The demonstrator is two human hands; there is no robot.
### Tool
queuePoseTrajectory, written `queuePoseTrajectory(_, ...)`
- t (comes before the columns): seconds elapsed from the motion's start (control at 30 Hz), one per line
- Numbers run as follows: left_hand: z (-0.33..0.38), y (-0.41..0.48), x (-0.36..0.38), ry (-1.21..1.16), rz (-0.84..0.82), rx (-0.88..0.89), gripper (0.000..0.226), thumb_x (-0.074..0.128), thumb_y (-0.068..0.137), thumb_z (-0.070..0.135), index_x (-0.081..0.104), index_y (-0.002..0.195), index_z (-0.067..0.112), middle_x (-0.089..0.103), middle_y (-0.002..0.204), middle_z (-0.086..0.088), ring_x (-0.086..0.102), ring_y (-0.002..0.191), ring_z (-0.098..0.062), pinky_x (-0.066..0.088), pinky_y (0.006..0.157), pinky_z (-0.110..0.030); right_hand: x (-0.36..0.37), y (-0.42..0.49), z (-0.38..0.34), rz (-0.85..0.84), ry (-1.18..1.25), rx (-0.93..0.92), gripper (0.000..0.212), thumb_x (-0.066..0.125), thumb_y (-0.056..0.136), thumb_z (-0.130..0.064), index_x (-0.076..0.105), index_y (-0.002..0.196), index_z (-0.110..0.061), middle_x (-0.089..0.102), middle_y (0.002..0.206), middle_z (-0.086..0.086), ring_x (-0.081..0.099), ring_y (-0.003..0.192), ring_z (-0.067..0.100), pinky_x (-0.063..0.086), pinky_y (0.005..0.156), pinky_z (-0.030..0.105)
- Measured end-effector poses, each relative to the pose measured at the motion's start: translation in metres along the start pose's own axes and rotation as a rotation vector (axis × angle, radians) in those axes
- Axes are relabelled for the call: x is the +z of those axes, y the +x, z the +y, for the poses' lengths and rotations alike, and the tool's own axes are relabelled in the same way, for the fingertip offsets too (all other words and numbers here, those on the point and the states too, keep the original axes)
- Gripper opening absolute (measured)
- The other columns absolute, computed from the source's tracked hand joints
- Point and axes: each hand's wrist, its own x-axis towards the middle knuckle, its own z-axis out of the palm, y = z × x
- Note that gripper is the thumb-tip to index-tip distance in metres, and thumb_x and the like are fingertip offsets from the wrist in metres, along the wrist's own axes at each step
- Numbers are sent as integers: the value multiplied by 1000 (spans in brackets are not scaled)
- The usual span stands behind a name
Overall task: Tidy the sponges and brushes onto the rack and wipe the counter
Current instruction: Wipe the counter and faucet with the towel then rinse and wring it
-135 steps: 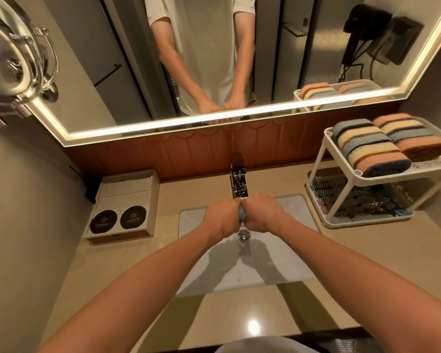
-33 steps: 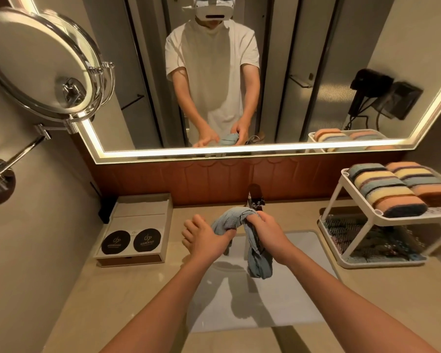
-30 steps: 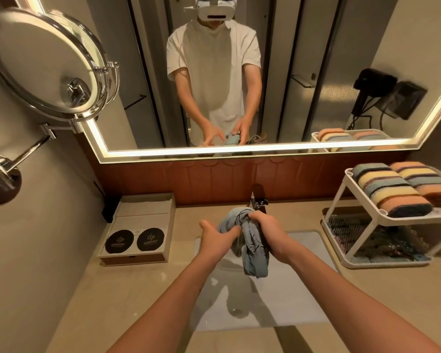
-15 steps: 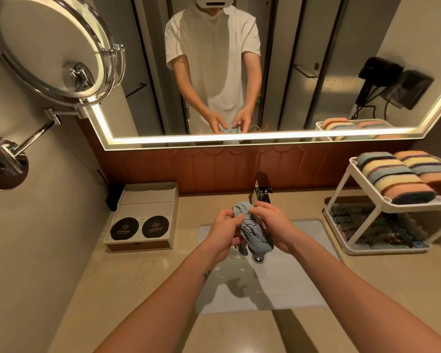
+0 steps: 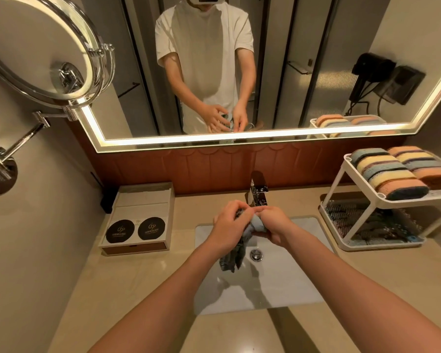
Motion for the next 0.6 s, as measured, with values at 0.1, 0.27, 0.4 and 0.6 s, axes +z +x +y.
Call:
queuePoseTrajectory(0.1,-5,-1,-4,26,-102,83,19,57,92,54,61,99,36,59,103,9,55,103,-13,50,91,-36,-5,-1,-10,47,6,83,28,46,94,10,62,117,10,66,97,21,68,73,29,55,43,30)
queuePoseTrajectory(0.27,-3,5,0,-92,-115,-68,38,56,99,52,53,81,19,47,68,12,42,61,-5,36,61,-24,-18,-17,-25,-61,92,163,20,37,102,-4,53,110,5,63,96,21,69,80,28,60,49,33)
queuePoseTrajectory(0.4,6,14,13,-330,20,-246,39,55,101,49,56,86,13,62,72,8,58,68,-7,45,60,-15,-27,-19,-21,-108,278,197,31,44,105,-25,44,121,1,62,98,26,69,72,30,62,53,33)
queuePoseTrajectory(0.6,15,22,28,-402,73,-374,38,45,105,46,68,110,16,76,99,-4,73,89,-13,51,67,-24,-32,-21,-4,-117,87,123,32,46,104,-38,52,98,-8,59,81,10,59,69,18,53,62,26)
